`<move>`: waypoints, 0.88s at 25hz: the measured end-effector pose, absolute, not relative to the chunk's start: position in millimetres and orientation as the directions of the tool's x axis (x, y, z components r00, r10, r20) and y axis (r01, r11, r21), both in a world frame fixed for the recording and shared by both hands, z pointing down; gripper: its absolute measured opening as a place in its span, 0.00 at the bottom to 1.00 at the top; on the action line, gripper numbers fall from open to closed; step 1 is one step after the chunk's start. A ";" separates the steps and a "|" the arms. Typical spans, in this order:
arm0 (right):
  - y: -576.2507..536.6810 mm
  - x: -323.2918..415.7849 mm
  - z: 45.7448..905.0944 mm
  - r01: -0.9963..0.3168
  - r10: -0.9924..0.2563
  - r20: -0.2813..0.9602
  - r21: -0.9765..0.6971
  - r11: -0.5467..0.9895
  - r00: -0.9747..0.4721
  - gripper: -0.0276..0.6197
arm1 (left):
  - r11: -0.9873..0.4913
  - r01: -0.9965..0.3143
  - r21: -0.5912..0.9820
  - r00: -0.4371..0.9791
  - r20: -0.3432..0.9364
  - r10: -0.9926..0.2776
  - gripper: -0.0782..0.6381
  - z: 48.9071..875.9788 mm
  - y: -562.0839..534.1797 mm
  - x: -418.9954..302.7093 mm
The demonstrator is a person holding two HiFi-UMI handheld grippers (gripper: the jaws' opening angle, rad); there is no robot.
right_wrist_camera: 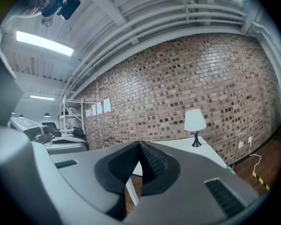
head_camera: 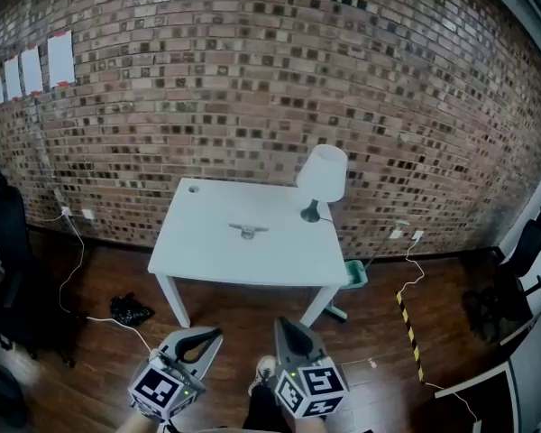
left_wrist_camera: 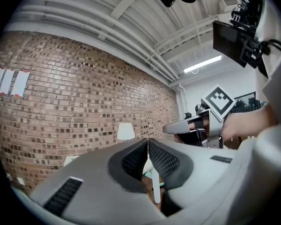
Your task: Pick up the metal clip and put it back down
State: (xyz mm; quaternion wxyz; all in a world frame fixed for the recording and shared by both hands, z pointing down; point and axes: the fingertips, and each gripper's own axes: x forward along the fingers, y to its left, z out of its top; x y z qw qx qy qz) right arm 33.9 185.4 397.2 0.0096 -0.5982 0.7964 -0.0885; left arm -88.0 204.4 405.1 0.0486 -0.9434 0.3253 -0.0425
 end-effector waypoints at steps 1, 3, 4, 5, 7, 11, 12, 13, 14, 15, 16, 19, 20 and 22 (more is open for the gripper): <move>171.5 39.9 400.7 -0.950 -0.954 0.089 -0.160 0.268 -0.285 0.03 | -0.777 -0.617 -0.124 0.777 0.057 -0.627 0.13 408.8 189.2 -85.7; 138.6 54.3 407.3 -0.948 -0.954 0.085 -0.169 0.270 -0.287 0.03 | -0.766 -0.629 -0.128 0.766 0.067 -0.640 0.13 415.1 154.4 -77.2; 119.2 62.6 410.7 -0.947 -0.954 0.084 -0.172 0.271 -0.289 0.03 | -0.763 -0.634 -0.127 0.761 0.070 -0.644 0.13 417.4 135.0 -70.7; 98.3 71.2 414.0 -0.946 -0.953 0.083 -0.174 0.274 -0.292 0.03 | -0.761 -0.638 -0.123 0.758 0.076 -0.648 0.13 419.0 115.0 -62.6; 54.3 88.6 417.8 -0.943 -0.950 0.086 -0.177 0.283 -0.301 0.03 | -0.761 -0.640 -0.106 0.753 0.112 -0.649 0.13 420.5 76.1 -41.4; -26.9 122.8 411.2 -0.937 -0.940 0.092 -0.155 0.312 -0.328 0.03 | -0.752 -0.650 -0.110 0.733 0.167 -0.659 0.13 423.7 -1.4 1.0; -45.7 131.1 407.3 -0.936 -0.938 0.092 -0.146 0.320 -0.335 0.03 | -0.747 -0.655 -0.114 0.729 0.165 -0.664 0.13 421.7 -20.5 10.7; -63.7 139.2 403.1 -0.935 -0.936 0.092 -0.137 0.327 -0.341 0.03 | -0.742 -0.659 -0.122 0.725 0.159 -0.670 0.13 418.5 -38.5 19.8; -80.2 147.0 399.5 -0.934 -0.934 0.091 -0.133 0.331 -0.344 0.03 | -0.737 -0.664 -0.130 0.720 0.154 -0.676 0.13 414.8 -55.0 28.0; -95.3 154.1 396.8 -0.933 -0.934 0.091 -0.132 0.334 -0.347 0.03 | -0.731 -0.669 -0.133 0.716 0.148 -0.682 0.13 411.0 -69.9 35.1; -109.4 160.1 395.3 -0.932 -0.933 0.092 -0.133 0.336 -0.349 0.03 | -0.726 -0.676 -0.125 0.713 0.140 -0.687 0.13 407.2 -84.0 40.9; -145.1 169.2 395.9 -0.928 -0.927 0.105 -0.146 0.343 -0.359 0.03 | -0.717 -0.696 0.041 0.718 0.070 -0.693 0.13 399.6 -127.5 46.7; -154.2 169.8 396.8 -0.926 -0.925 0.109 -0.151 0.345 -0.363 0.03 | -0.709 -0.689 0.147 0.721 0.040 -0.692 0.13 401.7 -143.8 44.8; -170.1 171.0 398.5 -0.926 -0.924 0.120 -0.156 0.344 -0.364 0.03 | -0.679 -0.637 0.365 0.735 0.025 -0.677 0.13 411.7 -175.5 46.1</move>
